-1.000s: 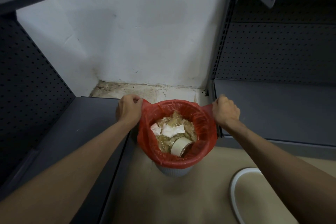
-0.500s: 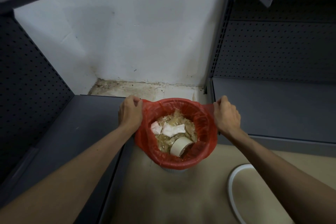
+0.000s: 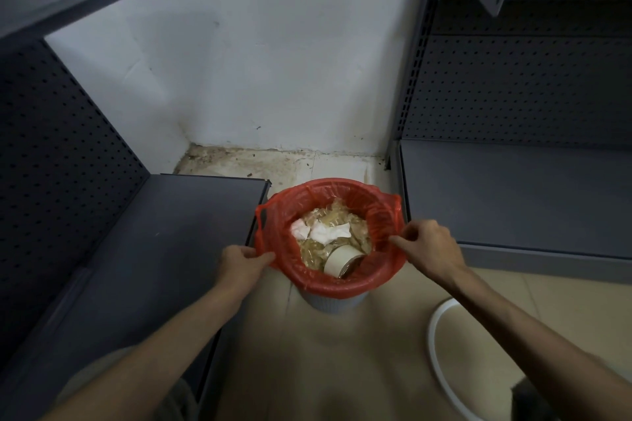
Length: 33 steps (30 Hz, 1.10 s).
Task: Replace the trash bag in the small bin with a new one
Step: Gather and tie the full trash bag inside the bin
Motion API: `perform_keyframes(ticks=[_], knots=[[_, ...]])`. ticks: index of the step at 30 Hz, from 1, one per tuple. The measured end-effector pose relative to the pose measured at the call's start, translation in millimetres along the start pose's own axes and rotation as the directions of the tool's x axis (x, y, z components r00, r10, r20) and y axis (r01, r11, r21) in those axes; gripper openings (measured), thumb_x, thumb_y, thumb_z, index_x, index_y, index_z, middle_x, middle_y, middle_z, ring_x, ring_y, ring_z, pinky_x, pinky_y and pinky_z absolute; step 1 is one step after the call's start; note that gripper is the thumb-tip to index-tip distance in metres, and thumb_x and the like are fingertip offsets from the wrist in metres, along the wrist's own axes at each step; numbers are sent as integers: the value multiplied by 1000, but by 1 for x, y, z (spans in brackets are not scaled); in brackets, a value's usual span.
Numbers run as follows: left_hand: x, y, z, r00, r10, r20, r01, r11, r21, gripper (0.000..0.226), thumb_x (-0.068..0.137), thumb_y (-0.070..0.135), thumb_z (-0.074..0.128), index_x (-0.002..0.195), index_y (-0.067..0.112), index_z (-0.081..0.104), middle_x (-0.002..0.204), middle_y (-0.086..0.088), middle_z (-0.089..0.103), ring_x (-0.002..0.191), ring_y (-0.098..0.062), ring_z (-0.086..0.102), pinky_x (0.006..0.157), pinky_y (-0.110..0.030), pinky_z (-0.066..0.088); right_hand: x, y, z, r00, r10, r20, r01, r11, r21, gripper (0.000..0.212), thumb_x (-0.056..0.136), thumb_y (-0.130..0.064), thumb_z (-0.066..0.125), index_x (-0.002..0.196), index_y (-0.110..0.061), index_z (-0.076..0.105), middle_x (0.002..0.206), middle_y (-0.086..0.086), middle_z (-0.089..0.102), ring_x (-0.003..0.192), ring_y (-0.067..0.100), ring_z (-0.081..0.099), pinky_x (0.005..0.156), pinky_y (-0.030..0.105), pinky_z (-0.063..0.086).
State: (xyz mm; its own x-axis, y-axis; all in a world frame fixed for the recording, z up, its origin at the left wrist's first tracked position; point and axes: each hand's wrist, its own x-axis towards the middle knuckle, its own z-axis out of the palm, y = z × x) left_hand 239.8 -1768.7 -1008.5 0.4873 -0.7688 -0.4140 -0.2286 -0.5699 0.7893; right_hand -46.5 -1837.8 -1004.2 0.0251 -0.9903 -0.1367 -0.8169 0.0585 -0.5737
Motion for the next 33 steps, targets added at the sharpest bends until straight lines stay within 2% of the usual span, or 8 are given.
perform_keyframes(ticks=[5,9,16,21,23,25,29,33], knots=[[-5,-3,3,998,54,-23,-56,990,-130,10,93,2,61,84,2,65,69,-14,71,62,-26,71,66,-43,61,-6,0,2,999,-41,-35,44,995,88,20,93,-18,53,74,-14,59,64,4,67,62,21,66,61,38,55],[-14,3,2,973,228,-38,-227,974,22,10,92,8,63,82,10,65,80,-9,70,73,-21,70,66,-40,60,-13,-5,0,995,-83,-62,91,985,144,21,95,-16,50,74,-13,55,65,5,67,63,19,66,53,30,49],[-27,13,7,965,261,13,-260,965,-40,6,97,4,55,92,7,57,82,-14,69,67,-29,72,67,-44,62,-20,-11,2,990,-113,-87,128,975,182,19,96,-16,46,80,-11,54,69,6,66,65,24,66,61,46,55],[-19,16,-1,979,199,-40,-203,969,-139,4,94,-2,56,93,1,56,72,-21,69,54,-26,69,56,-38,58,-20,-18,-15,973,-53,-225,110,962,249,24,96,-24,47,78,-9,53,65,6,65,59,16,64,46,16,45],[-16,18,-5,982,185,-34,-188,977,-103,1,91,-2,59,91,0,59,64,-18,69,52,-28,68,54,-39,58,-17,-20,-22,972,-49,-231,111,958,263,25,93,-30,49,76,-12,55,65,7,66,59,20,65,48,23,51],[-11,24,-9,982,183,-39,-183,983,-4,7,87,11,65,85,5,64,61,-13,70,54,-30,69,56,-45,60,-12,-20,-25,973,-35,-230,71,986,149,28,87,-42,50,72,-19,56,65,1,66,67,25,65,63,38,54],[8,56,-15,952,284,-110,-245,929,276,42,75,56,66,83,16,64,80,0,69,75,-22,67,73,-38,58,5,-31,-34,972,83,-222,-70,995,68,56,79,-72,47,68,-18,59,67,0,65,72,25,59,72,37,47],[41,94,-8,952,296,-72,-254,901,351,45,77,57,61,58,16,60,58,2,62,62,-22,62,68,-34,52,42,-45,-39,975,122,-186,-121,992,17,65,79,-72,48,59,-11,57,62,5,64,63,27,62,66,35,49]])
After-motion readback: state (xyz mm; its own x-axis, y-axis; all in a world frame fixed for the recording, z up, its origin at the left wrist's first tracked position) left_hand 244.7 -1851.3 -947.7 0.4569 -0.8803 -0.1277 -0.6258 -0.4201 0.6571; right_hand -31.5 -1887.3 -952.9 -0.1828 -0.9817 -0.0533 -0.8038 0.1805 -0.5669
